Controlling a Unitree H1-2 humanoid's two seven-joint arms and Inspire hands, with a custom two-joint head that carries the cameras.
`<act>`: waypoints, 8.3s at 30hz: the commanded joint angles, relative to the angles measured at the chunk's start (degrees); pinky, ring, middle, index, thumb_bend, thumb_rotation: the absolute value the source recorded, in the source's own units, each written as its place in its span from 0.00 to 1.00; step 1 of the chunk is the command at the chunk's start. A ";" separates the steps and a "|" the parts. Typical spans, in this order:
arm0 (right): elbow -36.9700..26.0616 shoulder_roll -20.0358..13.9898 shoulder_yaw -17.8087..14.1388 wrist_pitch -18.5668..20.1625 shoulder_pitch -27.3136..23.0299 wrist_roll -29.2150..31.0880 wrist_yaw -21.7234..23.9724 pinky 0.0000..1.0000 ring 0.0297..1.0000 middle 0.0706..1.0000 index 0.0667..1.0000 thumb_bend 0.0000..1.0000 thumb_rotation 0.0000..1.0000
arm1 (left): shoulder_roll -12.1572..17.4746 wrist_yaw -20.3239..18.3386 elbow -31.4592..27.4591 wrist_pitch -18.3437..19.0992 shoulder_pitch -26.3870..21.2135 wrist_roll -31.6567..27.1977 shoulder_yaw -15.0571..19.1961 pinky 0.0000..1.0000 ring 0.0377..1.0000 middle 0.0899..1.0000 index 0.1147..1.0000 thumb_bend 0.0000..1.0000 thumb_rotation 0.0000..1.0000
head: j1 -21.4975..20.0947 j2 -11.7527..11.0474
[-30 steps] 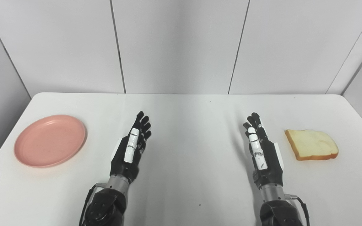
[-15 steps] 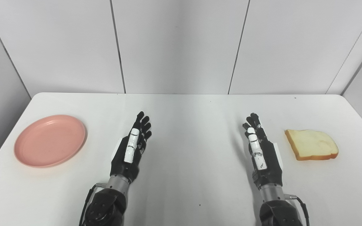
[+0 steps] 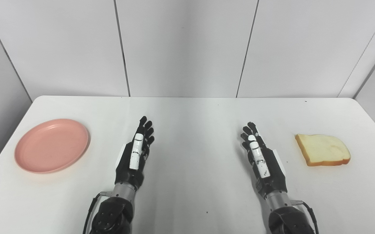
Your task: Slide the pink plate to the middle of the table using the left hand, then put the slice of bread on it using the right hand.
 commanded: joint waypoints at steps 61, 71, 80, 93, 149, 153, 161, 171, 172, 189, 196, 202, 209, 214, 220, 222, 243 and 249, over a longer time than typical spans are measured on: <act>9.99 -3.57 -4.60 -12.19 -5.59 7.96 8.47 1.00 0.98 0.99 1.00 0.49 0.93 | 17.81 0.71 5.28 -2.51 -12.45 -2.63 12.27 0.95 0.90 0.89 0.90 0.66 0.97 | 31.65 -13.76; 11.67 -3.35 -4.71 -13.30 -6.18 8.09 8.65 0.99 0.97 0.97 0.98 0.45 0.94 | 23.00 1.33 12.62 -6.44 -14.17 -3.79 16.39 0.86 0.88 0.87 0.86 0.64 0.94 | 31.90 -14.18; 12.23 -3.57 -4.76 -14.32 -6.42 8.82 9.32 0.99 0.97 0.98 0.99 0.44 0.95 | 26.22 2.46 16.27 -7.96 -15.10 -3.90 18.80 0.81 0.83 0.84 0.85 0.64 0.93 | 32.12 -14.09; 11.08 -3.16 -4.91 -13.85 -6.27 9.25 9.01 0.95 0.94 0.95 0.96 0.45 0.92 | 30.32 2.71 21.71 -8.86 -15.85 -4.83 20.65 0.79 0.82 0.83 0.84 0.62 0.95 | 32.08 -14.00; 9.61 -3.12 -5.13 -12.90 -5.75 9.09 8.05 0.93 0.94 0.95 0.96 0.47 0.89 | 30.04 -4.58 33.88 -13.57 -15.98 -8.06 19.26 0.81 0.85 0.83 0.82 0.65 0.95 | 32.26 -13.04; 9.60 -3.23 -5.09 -13.01 -5.75 9.07 8.17 0.93 0.94 0.95 0.96 0.48 0.89 | 29.49 -4.91 32.89 -12.64 -15.91 -8.38 19.02 0.81 0.85 0.83 0.81 0.67 0.93 | 32.18 -12.93; 9.37 -3.30 -5.20 -12.62 -5.68 9.23 8.00 0.96 0.95 0.96 0.96 0.47 0.89 | 28.14 -5.70 29.56 -10.86 -15.51 -8.97 18.44 0.79 0.85 0.83 0.81 0.65 0.93 | 32.19 -12.77; 9.08 -3.31 -5.11 -12.33 -5.62 9.19 7.42 0.96 0.94 0.95 0.96 0.47 0.89 | 26.41 -7.51 27.13 -9.59 -14.79 -9.35 17.25 0.83 0.87 0.85 0.83 0.65 0.96 | 32.10 -12.61; 9.09 -3.34 -5.09 -12.45 -5.62 9.13 7.45 0.96 0.94 0.95 0.95 0.47 0.89 | 26.23 -7.46 26.89 -9.67 -14.73 -9.25 17.07 0.83 0.86 0.85 0.82 0.64 0.97 | 32.10 -12.53; 8.24 -3.44 -5.27 -11.99 -5.49 9.14 7.18 0.99 0.96 0.96 0.96 0.49 0.89 | 23.16 -10.17 27.47 -11.22 -15.74 -9.77 14.68 0.82 0.87 0.86 0.82 0.69 0.95 | 31.34 -12.07; 7.14 -3.36 -5.05 -11.75 -5.22 9.02 6.97 1.00 0.98 0.98 0.97 0.47 0.91 | 20.06 -7.83 24.10 -9.88 -14.73 -9.06 14.07 0.78 0.84 0.83 0.81 0.70 0.90 | 30.26 -11.51; 6.53 -3.20 -4.96 -11.44 -5.11 9.00 6.75 1.00 0.99 0.99 0.97 0.49 0.90 | 17.27 -6.99 21.74 -9.27 -14.24 -8.90 13.24 0.80 0.85 0.84 0.82 0.69 0.93 | 29.64 -11.12; 5.82 -2.97 -4.95 -10.92 -5.00 8.81 6.02 1.00 1.00 1.00 0.98 0.50 0.88 | 14.31 -5.80 21.24 -9.66 -14.24 -8.51 12.23 0.84 0.87 0.86 0.83 0.72 0.91 | 28.95 -10.81; 5.57 -3.16 -4.70 -10.98 -4.99 8.94 6.08 1.00 1.00 1.00 0.98 0.50 0.89 | 12.83 -5.19 20.33 -9.25 -13.88 -7.89 11.29 0.85 0.88 0.88 0.84 0.74 0.92 | 28.14 -10.42; 4.61 -2.90 -4.48 -10.62 -4.76 8.75 5.81 1.00 1.00 1.00 0.99 0.53 0.89 | 11.49 -5.14 18.59 -8.05 -12.74 -7.66 10.13 0.85 0.89 0.89 0.85 0.70 0.96 | 26.63 -9.74; 4.13 -2.92 -4.35 -10.26 -4.63 8.57 5.70 1.00 1.00 1.00 1.00 0.54 0.89 | 10.90 -5.04 17.99 -7.55 -12.24 -7.67 9.71 0.85 0.89 0.89 0.85 0.70 0.96 | 26.12 -9.48; -2.08 -1.09 -2.82 -5.33 -3.30 4.87 1.67 1.00 0.96 0.97 0.98 0.62 0.88 | 6.03 -5.52 12.91 -5.95 -9.03 -8.31 9.00 0.85 0.90 0.88 0.87 0.69 0.96 | 11.23 -3.65; -2.26 -0.50 -2.20 -5.41 -3.53 3.84 0.92 1.00 0.95 0.96 0.97 0.63 0.86 | 4.31 -4.75 10.84 -3.84 -8.61 -8.28 8.74 0.87 0.90 0.88 0.88 0.68 0.97 | 6.80 -1.97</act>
